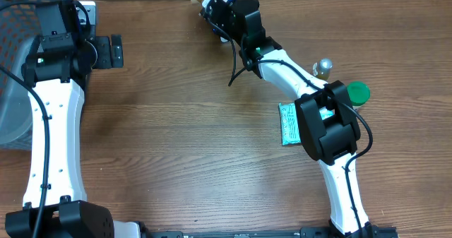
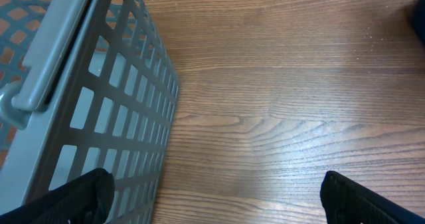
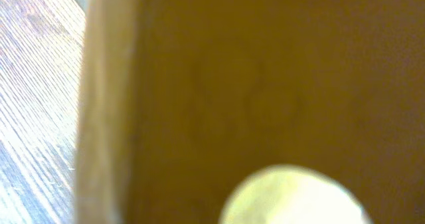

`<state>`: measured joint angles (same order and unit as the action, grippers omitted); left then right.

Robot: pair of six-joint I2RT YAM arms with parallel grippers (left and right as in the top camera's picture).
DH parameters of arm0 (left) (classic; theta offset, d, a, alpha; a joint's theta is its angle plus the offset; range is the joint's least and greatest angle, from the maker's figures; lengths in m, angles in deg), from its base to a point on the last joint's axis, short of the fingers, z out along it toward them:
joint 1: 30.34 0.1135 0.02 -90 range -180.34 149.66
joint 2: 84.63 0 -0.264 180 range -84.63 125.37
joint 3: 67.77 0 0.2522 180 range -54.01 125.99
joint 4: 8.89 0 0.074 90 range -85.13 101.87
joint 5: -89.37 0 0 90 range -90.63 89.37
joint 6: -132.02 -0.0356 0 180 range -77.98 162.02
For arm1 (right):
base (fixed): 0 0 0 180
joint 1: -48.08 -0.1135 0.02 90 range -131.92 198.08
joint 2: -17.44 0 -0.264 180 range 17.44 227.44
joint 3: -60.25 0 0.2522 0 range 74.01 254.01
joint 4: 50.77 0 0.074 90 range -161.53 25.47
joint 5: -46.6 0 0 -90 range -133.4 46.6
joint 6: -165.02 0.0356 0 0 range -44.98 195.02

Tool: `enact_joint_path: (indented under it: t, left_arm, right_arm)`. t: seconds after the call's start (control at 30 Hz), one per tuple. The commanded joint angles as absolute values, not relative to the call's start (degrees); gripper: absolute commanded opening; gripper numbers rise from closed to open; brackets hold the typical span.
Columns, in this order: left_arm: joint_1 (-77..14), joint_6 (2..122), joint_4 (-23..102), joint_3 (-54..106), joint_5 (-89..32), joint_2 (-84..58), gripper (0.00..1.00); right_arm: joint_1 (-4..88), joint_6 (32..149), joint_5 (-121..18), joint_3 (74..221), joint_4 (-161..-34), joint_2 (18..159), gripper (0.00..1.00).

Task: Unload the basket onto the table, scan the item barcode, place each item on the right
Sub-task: 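Raise the snack bag with the right gripper to the white scanner, then carry the snack bag down to the table center with the right gripper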

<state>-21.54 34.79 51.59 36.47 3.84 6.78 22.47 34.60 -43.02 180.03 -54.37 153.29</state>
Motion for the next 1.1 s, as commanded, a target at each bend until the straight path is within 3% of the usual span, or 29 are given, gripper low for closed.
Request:
enact_joint_path:
  t: [0.0,0.17,0.2,0.27,0.6,0.77,1.07]
  left_arm:
    - [-21.0,35.4,51.4,36.9,3.1,6.9,1.0]
    - [-21.0,35.4,51.4,36.9,3.1,6.9,1.0]
    - [-21.0,35.4,51.4,36.9,3.1,6.9,1.0]
    - [-21.0,35.4,51.4,36.9,3.1,6.9,1.0]
    - [-21.0,35.4,51.4,36.9,3.1,6.9,1.0]
    - [-21.0,35.4,51.4,36.9,3.1,6.9,1.0]
    - [-21.0,35.4,51.4,36.9,3.1,6.9,1.0]
  right_arm:
    - [22.4,46.4,-44.1,180.5,-57.8,144.0,0.04]
    - [22.4,57.2,-47.5,180.5,-72.1,134.5,0.04]
    - [22.5,62.8,-49.1,180.5,-82.6,130.1,0.04]
    - [22.4,67.0,-49.2,180.5,-92.2,127.0,0.04]
    - [22.3,74.8,-65.2,177.5,-138.5,124.0,0.04]
    - [21.9,74.9,-68.6,169.7,-143.0,124.0,0.04]
    - [21.8,74.8,-68.2,159.0,-140.0,124.0,0.04]
